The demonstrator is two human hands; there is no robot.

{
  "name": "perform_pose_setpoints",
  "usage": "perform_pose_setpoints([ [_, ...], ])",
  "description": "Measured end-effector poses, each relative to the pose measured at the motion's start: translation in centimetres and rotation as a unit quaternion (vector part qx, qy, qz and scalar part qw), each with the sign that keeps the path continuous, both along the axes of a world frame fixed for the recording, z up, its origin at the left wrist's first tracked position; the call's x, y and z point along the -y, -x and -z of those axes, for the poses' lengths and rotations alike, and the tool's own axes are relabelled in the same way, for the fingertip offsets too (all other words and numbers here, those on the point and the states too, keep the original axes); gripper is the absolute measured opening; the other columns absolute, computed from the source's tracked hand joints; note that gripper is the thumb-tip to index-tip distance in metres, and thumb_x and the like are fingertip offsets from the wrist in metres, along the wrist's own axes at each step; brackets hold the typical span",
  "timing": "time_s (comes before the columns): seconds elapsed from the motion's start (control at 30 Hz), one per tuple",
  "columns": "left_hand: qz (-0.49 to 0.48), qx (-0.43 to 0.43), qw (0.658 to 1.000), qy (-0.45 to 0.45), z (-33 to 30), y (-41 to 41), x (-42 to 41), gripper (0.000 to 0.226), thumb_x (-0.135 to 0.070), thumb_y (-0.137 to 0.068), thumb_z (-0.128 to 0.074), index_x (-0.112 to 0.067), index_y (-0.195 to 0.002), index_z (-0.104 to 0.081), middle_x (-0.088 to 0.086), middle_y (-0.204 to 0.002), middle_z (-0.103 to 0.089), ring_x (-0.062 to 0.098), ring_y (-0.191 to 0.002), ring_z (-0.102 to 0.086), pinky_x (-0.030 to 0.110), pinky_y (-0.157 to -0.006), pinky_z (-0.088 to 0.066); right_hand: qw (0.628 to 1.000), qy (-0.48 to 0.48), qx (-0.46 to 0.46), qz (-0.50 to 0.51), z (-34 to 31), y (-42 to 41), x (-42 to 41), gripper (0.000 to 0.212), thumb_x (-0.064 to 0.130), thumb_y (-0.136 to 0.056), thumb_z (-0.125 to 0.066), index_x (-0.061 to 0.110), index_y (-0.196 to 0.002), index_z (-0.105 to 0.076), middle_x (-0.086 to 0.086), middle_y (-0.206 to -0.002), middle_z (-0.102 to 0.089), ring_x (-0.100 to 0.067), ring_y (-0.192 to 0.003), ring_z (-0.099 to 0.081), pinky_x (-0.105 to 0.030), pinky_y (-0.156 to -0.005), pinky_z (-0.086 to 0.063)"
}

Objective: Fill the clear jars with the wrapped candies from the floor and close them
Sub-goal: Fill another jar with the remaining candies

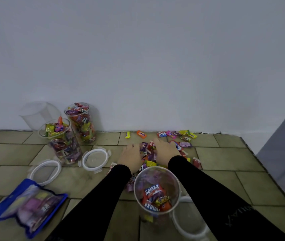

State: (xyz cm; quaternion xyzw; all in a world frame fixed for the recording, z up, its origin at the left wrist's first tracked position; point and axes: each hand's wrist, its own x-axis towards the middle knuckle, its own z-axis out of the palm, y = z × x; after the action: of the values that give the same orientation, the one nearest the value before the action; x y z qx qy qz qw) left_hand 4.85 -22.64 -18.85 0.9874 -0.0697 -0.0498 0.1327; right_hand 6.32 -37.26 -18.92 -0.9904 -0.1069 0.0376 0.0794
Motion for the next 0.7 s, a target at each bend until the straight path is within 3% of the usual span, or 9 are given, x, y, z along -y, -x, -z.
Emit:
perform_pose_setpoints([
  [0.2, -0.019, 0.045, 0.998, 0.039, -1.1, 1.9, 0.3, 0.030, -0.027, -0.103, -0.038, -0.006, -0.124, -0.043, 0.015, -0.129, -0.047, 0.031, -0.118, -0.047, 0.036, -0.090, -0.035, 0.997, -0.062, 0.040, 0.017, -2.2, 2.4, 1.0, 0.047, 0.009, -0.088, -0.048, 0.015, -0.133, -0.038, -0.007, -0.133, -0.053, -0.032, -0.116, -0.053, -0.042, -0.097, -0.035],
  [0.3, -0.014, 0.080, 0.995, 0.055, -2.1, 2.7, 0.4, 0.030, -0.028, -0.103, -0.037, -0.006, -0.124, -0.044, 0.015, -0.128, -0.048, 0.031, -0.117, -0.045, 0.037, -0.091, -0.034, 0.987, -0.146, 0.052, 0.038, -3.6, 3.5, 1.1, 0.045, 0.009, -0.088, -0.051, 0.021, -0.129, -0.039, -0.009, -0.127, -0.056, -0.034, -0.109, -0.058, -0.040, -0.087, -0.047],
  [0.37, -0.008, 0.107, 0.990, 0.090, -2.8, 3.3, 0.3, 0.029, -0.027, -0.103, -0.039, -0.009, -0.125, -0.044, 0.013, -0.126, -0.048, 0.029, -0.117, -0.044, 0.035, -0.091, -0.032, 0.973, -0.224, 0.045, 0.045, -4.5, 4.2, 1.1, 0.048, 0.009, -0.082, -0.056, 0.029, -0.122, -0.038, -0.007, -0.122, -0.058, -0.028, -0.108, -0.062, -0.042, -0.089, -0.050],
  [0.47, 0.009, 0.113, 0.977, 0.178, -3.9, 4.1, 0.1, 0.029, -0.025, -0.102, -0.039, -0.012, -0.128, -0.045, 0.008, -0.127, -0.047, 0.024, -0.118, -0.043, 0.032, -0.092, -0.034, 0.955, -0.284, 0.058, 0.061, -5.8, 4.9, 1.3, 0.045, 0.003, -0.086, -0.052, 0.021, -0.125, -0.041, -0.007, -0.119, -0.057, -0.024, -0.107, -0.059, -0.036, -0.091, -0.048],
  [0.57, 0.008, 0.122, 0.967, 0.223, -4.6, 4.4, -0.1, 0.029, -0.024, -0.102, -0.040, -0.010, -0.127, -0.046, 0.008, -0.124, -0.046, 0.022, -0.119, -0.042, 0.031, -0.097, -0.034, 0.943, -0.310, 0.092, 0.074, -6.9, 5.7, 1.3, 0.034, 0.004, -0.095, -0.046, 0.014, -0.128, -0.044, -0.007, -0.116, -0.057, -0.018, -0.103, -0.056, -0.024, -0.081, -0.038],
  [0.7, -0.002, 0.147, 0.957, 0.249, -5.7, 5.1, -0.3, 0.030, -0.025, -0.101, -0.043, -0.009, -0.126, -0.047, 0.009, -0.119, -0.048, 0.023, -0.113, -0.046, 0.031, -0.096, -0.036, 0.920, -0.364, 0.135, 0.062, -8.5, 7.0, 1.0, 0.028, 0.012, -0.099, -0.046, 0.012, -0.127, -0.046, -0.006, -0.113, -0.059, -0.021, -0.107, -0.058, -0.024, -0.083, -0.039],
])
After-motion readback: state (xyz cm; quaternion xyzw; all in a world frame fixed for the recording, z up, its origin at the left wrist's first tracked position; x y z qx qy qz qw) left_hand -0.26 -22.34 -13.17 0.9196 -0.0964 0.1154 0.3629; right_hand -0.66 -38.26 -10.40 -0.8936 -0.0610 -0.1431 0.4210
